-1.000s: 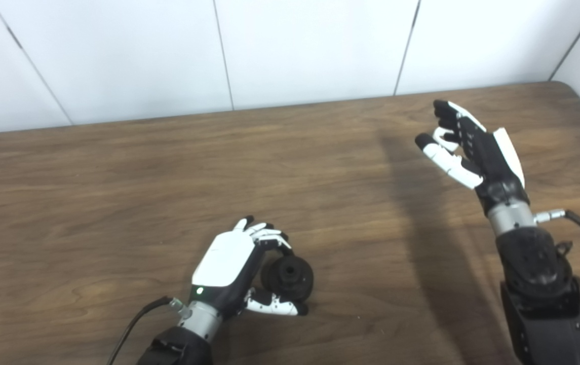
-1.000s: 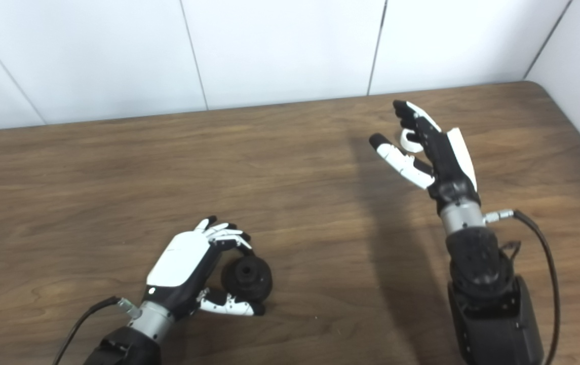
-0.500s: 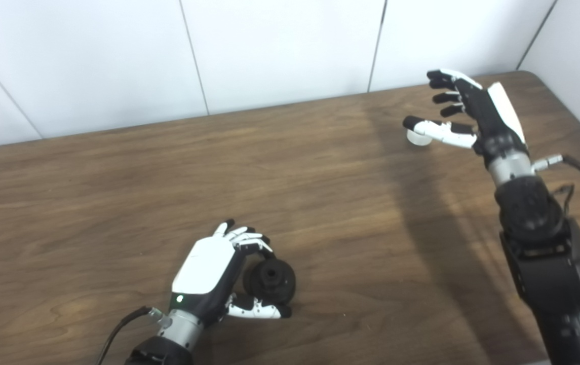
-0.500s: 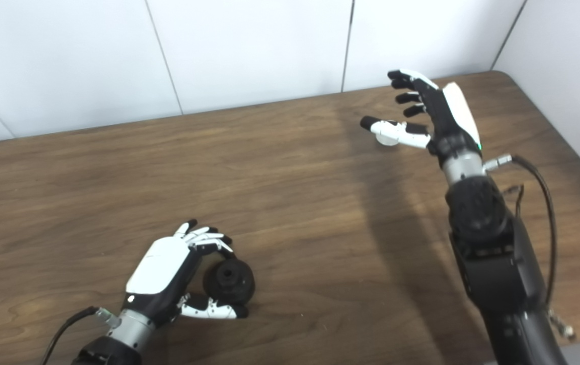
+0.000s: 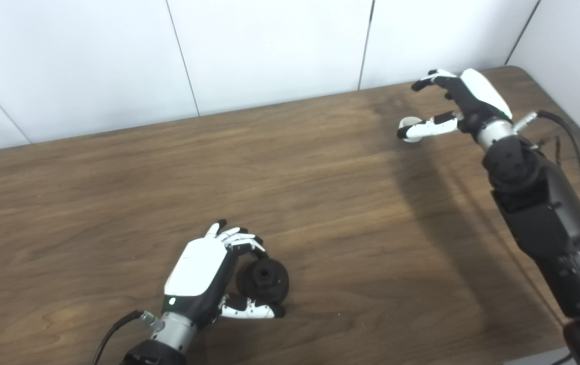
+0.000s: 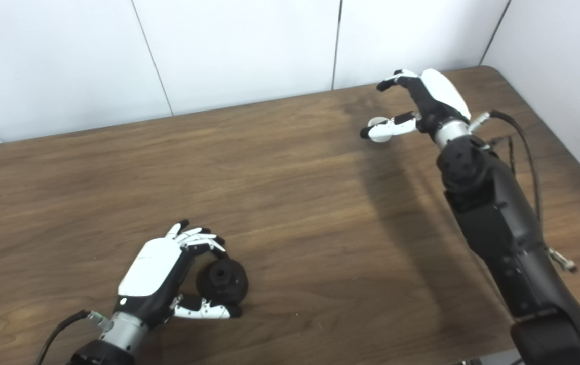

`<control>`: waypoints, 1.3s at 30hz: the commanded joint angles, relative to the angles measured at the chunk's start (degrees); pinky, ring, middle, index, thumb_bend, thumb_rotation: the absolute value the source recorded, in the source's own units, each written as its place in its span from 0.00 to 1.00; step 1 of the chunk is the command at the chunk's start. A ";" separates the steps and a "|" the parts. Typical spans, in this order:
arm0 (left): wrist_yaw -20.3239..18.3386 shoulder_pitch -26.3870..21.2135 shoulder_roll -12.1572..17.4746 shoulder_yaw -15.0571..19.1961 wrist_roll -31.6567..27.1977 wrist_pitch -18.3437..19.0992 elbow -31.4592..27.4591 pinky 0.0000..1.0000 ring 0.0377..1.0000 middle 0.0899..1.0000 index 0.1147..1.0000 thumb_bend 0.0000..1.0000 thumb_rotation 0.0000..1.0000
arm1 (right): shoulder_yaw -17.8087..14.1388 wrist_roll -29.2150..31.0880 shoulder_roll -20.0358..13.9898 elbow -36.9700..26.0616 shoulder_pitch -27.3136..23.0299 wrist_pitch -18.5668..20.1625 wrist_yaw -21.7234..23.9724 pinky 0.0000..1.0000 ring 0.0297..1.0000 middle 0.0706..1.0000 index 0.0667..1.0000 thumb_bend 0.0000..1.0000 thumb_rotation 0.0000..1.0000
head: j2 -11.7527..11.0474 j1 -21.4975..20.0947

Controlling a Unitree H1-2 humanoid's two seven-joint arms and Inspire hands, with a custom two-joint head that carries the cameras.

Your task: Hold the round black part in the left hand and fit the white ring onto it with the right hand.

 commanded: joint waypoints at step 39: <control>-0.59 1.48 0.64 1.55 0.36 0.55 0.20 1.00 0.86 0.74 0.42 0.52 0.05 | 7.43 -6.93 -2.63 16.74 -13.22 -0.21 4.18 1.00 1.00 0.96 0.69 0.84 0.28 | 0.02 -0.59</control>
